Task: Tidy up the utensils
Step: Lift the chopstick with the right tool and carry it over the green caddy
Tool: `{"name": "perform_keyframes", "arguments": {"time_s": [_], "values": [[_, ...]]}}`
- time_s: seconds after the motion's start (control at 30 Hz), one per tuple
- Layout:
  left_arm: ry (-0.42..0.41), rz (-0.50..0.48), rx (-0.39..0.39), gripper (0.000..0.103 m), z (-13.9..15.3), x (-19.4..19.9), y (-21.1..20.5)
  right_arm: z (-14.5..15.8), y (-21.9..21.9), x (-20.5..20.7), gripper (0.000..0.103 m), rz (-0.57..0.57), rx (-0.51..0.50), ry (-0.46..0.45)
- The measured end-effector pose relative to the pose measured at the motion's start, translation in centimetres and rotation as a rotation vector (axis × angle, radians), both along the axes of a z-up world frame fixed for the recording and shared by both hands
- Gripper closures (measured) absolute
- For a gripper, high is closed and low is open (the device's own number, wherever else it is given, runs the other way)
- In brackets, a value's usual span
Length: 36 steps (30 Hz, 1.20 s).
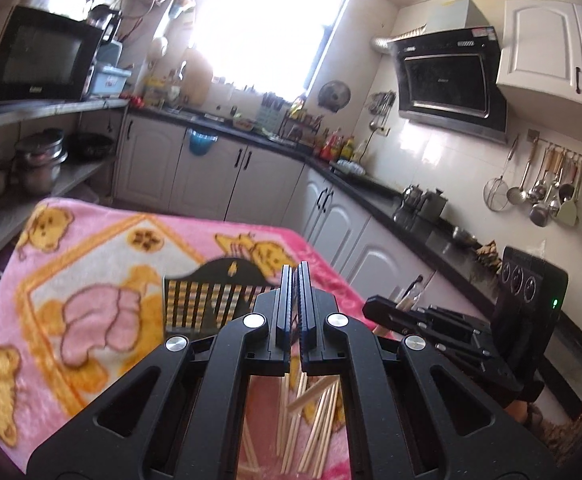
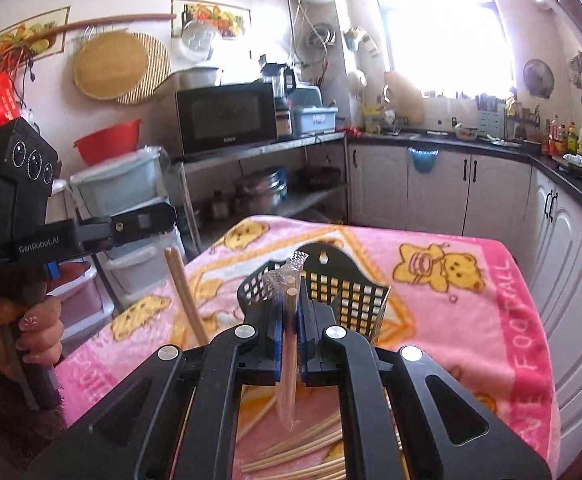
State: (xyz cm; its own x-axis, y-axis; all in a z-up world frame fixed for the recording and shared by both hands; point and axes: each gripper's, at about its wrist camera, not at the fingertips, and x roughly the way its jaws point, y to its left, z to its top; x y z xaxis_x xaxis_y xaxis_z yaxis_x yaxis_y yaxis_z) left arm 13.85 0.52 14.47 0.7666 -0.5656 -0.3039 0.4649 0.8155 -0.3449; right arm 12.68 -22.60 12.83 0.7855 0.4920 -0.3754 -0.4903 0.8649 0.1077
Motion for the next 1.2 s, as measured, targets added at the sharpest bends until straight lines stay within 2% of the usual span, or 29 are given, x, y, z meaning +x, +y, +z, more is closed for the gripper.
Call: {"name": "perform_keyframes", "arguments": {"time_s": [0.4,0.67,0.9,1.2], "values": [[-0.091,0.004,-0.033,0.102,4.7,2.1,-0.2,3.2,-0.9,1.1,0.097,-0.02,0.058,-0.084],[-0.109,0.039,-0.075,0.102,6.9,4.5,0.8,5.5,-1.7,2.3,0.097,-0.043,0.095,-0.146],[-0.094,0.084,-0.118,0.102,7.2,7.5,2.1,6.7,-1.9,4.5,0.097,-0.069,0.107,-0.178],[-0.083,0.121,-0.106,0.102,5.2,10.0,2.1,6.3,-2.3,8.2,0.097,-0.107,0.152,-0.151]]}}
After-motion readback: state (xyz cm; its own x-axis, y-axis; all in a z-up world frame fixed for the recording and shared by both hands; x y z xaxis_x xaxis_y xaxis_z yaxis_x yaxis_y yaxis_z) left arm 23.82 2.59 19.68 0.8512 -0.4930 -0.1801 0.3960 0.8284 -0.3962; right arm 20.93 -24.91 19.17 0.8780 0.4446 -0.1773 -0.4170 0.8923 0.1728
